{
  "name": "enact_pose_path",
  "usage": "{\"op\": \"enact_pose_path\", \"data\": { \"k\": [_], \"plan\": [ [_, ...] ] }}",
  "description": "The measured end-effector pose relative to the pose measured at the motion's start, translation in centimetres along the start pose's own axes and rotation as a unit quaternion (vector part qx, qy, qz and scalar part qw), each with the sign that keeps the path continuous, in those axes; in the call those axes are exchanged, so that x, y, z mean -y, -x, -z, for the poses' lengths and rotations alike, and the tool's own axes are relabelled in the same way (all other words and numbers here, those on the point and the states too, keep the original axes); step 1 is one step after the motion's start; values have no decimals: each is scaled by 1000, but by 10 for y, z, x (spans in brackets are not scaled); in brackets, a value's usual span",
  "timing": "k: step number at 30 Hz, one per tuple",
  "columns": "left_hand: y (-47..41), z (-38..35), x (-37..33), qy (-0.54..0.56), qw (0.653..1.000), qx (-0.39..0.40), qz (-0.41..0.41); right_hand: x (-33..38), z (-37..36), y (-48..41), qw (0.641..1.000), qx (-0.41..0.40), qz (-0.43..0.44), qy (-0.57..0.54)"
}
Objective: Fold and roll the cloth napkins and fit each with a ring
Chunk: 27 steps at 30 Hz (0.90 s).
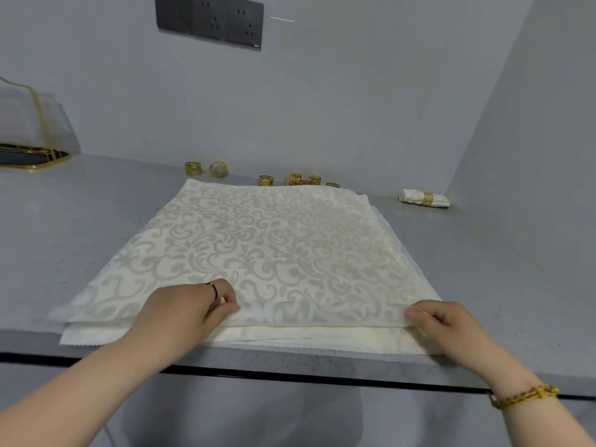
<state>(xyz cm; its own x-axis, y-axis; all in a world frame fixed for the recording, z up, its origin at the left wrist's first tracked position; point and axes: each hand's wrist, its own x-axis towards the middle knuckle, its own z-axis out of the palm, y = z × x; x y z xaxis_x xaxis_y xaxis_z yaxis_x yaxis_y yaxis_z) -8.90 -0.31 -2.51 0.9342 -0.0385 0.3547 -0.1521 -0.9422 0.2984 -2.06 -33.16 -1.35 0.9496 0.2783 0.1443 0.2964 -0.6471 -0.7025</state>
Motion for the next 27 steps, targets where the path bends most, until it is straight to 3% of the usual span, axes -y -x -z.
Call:
{"op": "enact_pose_path", "data": {
  "k": [6, 12, 16, 19, 20, 22, 27],
  "plan": [
    [-3, 1, 17, -2, 1000, -3, 24, -1, -10, -5, 993, -12, -80, 87],
    [-8, -8, 25, 45, 998, -25, -37, 12, -20, -2, 944, -49, -73, 318],
    [-9, -18, 40, 70, 984, -89, -136, 19, -26, -4, 917, -96, -27, 385],
    [-6, -20, 44, 56, 972, -120, -195, 9, -36, -7, 878, -210, 151, 403],
    [-5, -19, 44, 48, 969, -122, -210, 6, -38, -7, 863, -212, 199, 413],
    [-2, -17, 47, 23, 966, -125, -227, 1, -40, -10, 869, -165, 239, 402],
    [12, -10, 51, 29, 973, -93, -211, -8, -31, -2, 934, -55, 230, 267]
  ]
}}
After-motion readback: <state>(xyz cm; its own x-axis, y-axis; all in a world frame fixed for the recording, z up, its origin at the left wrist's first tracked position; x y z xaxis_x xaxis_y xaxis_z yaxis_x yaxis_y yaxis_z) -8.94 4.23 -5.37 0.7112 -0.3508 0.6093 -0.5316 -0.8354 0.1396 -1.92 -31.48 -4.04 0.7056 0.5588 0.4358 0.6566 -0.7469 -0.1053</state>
